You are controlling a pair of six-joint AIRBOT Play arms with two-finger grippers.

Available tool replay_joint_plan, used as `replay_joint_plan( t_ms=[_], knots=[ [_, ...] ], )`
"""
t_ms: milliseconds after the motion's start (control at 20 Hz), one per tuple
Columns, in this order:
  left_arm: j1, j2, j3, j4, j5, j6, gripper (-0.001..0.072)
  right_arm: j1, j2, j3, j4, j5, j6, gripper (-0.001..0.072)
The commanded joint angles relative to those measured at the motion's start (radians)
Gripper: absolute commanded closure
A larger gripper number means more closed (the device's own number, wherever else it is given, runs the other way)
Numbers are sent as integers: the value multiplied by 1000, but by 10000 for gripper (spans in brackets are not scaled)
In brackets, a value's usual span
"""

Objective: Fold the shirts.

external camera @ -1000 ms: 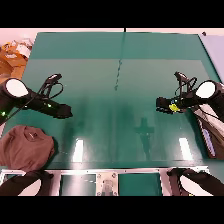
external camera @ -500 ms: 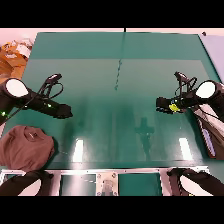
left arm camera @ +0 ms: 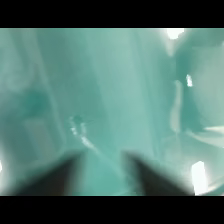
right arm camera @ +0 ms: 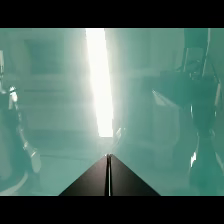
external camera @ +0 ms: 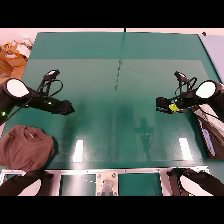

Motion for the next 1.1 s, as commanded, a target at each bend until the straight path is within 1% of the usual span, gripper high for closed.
replay_joint_plan(
  t_ms=[0, 100, 150, 200, 250, 400, 500, 600, 650, 750, 800, 850, 950, 1000, 1050],
  knots=[
    [8, 1, 0, 385, -126, -288, -13, 1, -1, 0, 21, -3, 1, 691],
    [8, 1, 0, 718, -321, -356, -13, 1, -1, -1, 31, -3, 0, 691],
    [8, 1, -1, 833, -391, -389, -13, 1, -1, -1, 31, -4, 0, 691],
    [8, 1, -2, 905, -434, -403, -13, 1, -1, -1, 30, -4, 0, 692],
    [8, 4, -12, 930, -448, -404, -13, 1, -1, -1, 30, -4, 0, 691],
    [33, 4, -79, 934, -447, -406, -13, 1, -2, -4, 29, -4, -1, 691],
    [142, 4, -134, 933, -464, -399, -13, 1, -4, -11, 30, -4, -38, 692],
    [306, 4, -164, 903, -428, -394, -10, 1, -5, -27, 31, -11, -42, 691],
    [391, 3, -175, 841, -375, -382, -10, 1, -5, -36, 31, -19, -42, 692],
    [523, 2, -204, 670, -251, -284, -10, 1, -5, -53, 31, -33, -42, 692],
    [563, 0, -223, 609, -188, -238, -10, 1, -5, -57, 31, -33, -42, 692],
    [592, 0, -247, 576, -120, -195, -10, 1, -5, -58, 31, -33, -42, 692],
    [603, 0, -289, 568, -8, -160, -9, 1, -5, -58, 31, -32, -42, 692],
    [603, 0, -307, 573, 36, -159, 46, 1, -5, -58, 31, -32, -42, 692],
    [603, 0, -316, 573, 62, -156, 287, 1, -5, -58, 37, -31, -42, 692]
  ],
)
